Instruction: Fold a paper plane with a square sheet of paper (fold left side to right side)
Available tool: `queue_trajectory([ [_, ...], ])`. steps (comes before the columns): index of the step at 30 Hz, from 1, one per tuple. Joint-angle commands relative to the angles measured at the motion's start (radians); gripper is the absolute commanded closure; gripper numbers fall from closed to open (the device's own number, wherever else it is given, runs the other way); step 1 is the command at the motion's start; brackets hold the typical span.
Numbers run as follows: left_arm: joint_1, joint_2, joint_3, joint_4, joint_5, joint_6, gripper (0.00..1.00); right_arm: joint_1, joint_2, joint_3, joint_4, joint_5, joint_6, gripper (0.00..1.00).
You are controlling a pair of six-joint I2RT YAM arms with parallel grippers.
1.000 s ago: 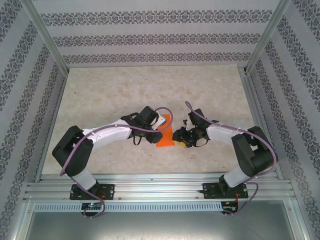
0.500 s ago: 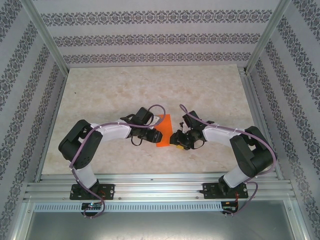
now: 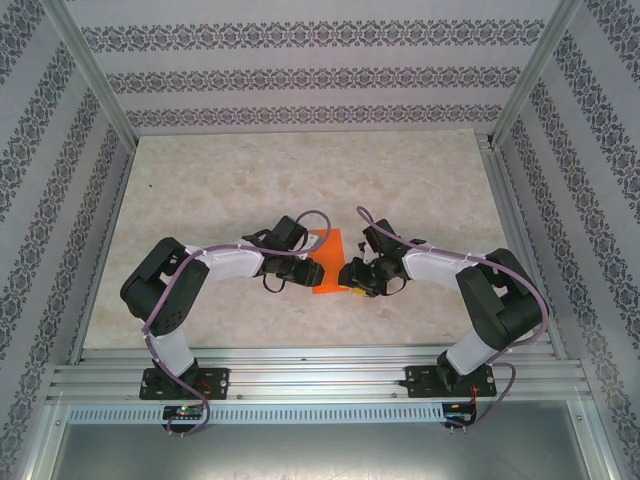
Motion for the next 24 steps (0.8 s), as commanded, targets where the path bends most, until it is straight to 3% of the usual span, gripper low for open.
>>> queue_trajectory([
  [1,0.010,-0.003,-0.015,0.029,-0.003,-0.013,0.61,0.018,0.014,0.025,0.016,0.014,0.015,0.56],
  [17,0.009,-0.002,-0.023,0.034,0.001,-0.014,0.62,0.022,0.025,0.028,0.050,0.010,0.032,0.57],
  [24,0.010,-0.003,-0.023,0.033,-0.003,-0.014,0.62,0.021,-0.006,0.058,-0.043,0.065,-0.011,0.56],
])
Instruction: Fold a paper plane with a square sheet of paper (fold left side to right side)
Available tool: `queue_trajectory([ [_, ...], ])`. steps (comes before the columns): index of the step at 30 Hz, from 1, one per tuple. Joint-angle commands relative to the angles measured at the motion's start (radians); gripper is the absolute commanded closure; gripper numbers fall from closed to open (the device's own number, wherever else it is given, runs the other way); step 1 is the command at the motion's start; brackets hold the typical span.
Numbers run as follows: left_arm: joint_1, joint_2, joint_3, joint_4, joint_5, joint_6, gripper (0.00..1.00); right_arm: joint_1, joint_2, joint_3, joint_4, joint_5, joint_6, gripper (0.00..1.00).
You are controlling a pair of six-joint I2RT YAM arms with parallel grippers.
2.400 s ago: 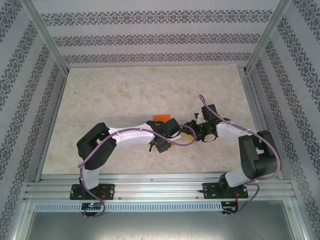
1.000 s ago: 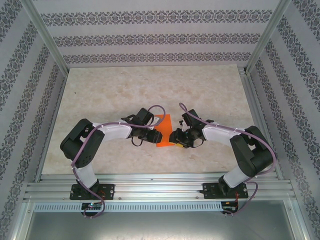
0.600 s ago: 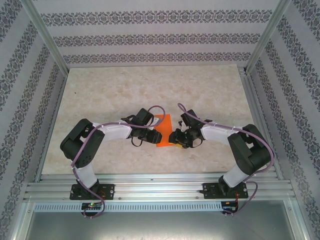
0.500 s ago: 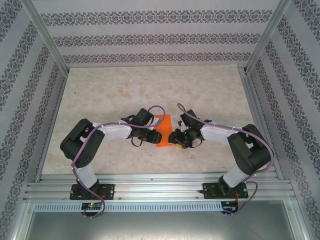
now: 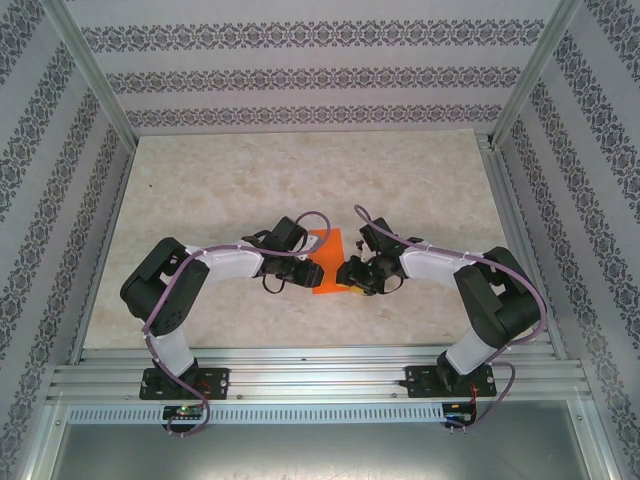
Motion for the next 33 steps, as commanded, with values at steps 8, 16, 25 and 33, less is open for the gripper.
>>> queue_trajectory([
  [8,0.010,-0.003,-0.012,0.021,-0.005,-0.011,0.62,0.011,-0.009,0.029,-0.010,0.023,-0.015,0.56],
  [16,0.010,-0.002,-0.013,0.022,-0.006,-0.009,0.62,0.018,0.014,0.030,0.004,0.013,-0.013,0.57],
  [25,0.010,-0.002,-0.010,0.016,-0.009,-0.006,0.62,0.021,0.036,0.033,-0.003,0.018,-0.020,0.56],
  [33,0.010,-0.002,-0.005,0.010,-0.012,-0.002,0.62,0.024,0.033,0.040,-0.004,0.008,-0.019,0.56],
])
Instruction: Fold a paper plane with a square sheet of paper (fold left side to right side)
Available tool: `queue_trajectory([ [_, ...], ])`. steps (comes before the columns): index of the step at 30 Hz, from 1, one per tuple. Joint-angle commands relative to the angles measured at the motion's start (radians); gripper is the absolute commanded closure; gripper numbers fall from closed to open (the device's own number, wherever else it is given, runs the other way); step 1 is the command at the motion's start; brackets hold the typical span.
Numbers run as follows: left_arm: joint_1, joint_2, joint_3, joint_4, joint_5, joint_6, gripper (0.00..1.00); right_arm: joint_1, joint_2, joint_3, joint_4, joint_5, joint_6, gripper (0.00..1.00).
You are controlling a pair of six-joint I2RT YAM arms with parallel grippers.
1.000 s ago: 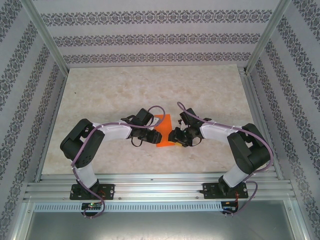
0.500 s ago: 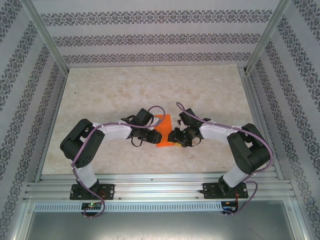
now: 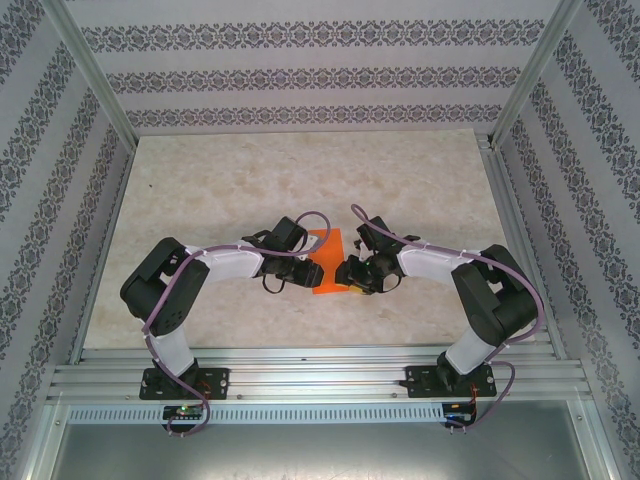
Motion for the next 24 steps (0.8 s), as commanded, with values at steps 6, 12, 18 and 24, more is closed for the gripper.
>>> queue_trajectory([
  [6,0.010,-0.002,-0.007,0.014,-0.005,-0.005,0.62,0.014,0.008,0.013,0.062,-0.036,0.022,0.57],
  [12,0.010,-0.009,-0.010,0.016,-0.008,-0.003,0.62,0.013,-0.011,0.017,0.066,-0.034,0.031,0.58],
  [18,0.010,-0.077,-0.049,0.055,-0.028,0.019,0.59,-0.004,-0.016,-0.005,0.138,-0.068,0.096,0.62],
  [24,0.010,-0.230,-0.132,0.116,-0.042,0.094,0.50,-0.026,-0.016,0.002,0.191,-0.119,0.153,0.64],
])
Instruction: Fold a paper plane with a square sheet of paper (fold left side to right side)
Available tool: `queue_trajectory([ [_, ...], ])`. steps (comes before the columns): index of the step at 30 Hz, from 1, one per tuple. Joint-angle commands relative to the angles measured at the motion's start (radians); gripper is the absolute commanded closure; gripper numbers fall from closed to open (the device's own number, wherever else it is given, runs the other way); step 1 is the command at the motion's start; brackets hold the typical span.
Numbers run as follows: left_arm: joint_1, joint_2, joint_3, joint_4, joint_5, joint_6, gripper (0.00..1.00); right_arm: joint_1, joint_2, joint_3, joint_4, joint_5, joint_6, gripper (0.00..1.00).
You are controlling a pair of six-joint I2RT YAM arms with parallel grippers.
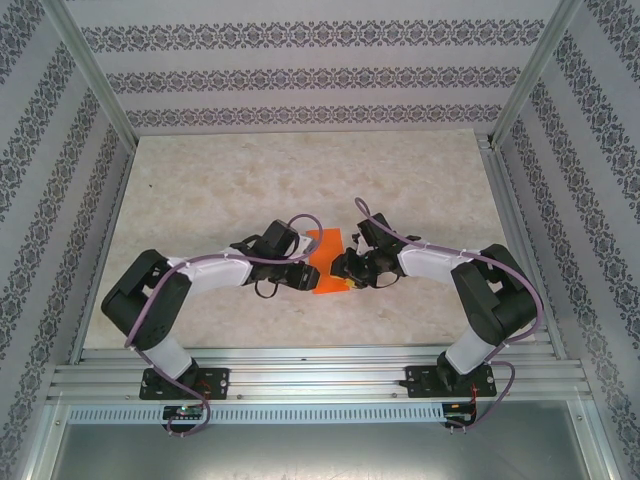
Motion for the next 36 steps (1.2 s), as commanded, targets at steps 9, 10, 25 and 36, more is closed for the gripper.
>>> queue_trajectory([
  [9,-0.078,-0.166,-0.084,0.158,0.060,0.158,0.40,-0.009,-0.007,0.051,0.039,-0.061,0.058,0.63],
  [10,-0.094,-0.161,-0.083,0.165,0.055,0.161,0.40,-0.010,-0.007,0.054,0.039,-0.062,0.061,0.63],
  [25,-0.240,-0.116,-0.089,0.241,-0.092,0.141,0.37,-0.041,-0.017,0.075,0.042,-0.092,0.128,0.64],
  [36,-0.260,-0.108,-0.109,0.268,-0.168,0.147,0.34,-0.068,0.040,0.151,0.006,-0.097,0.092,0.66],
])
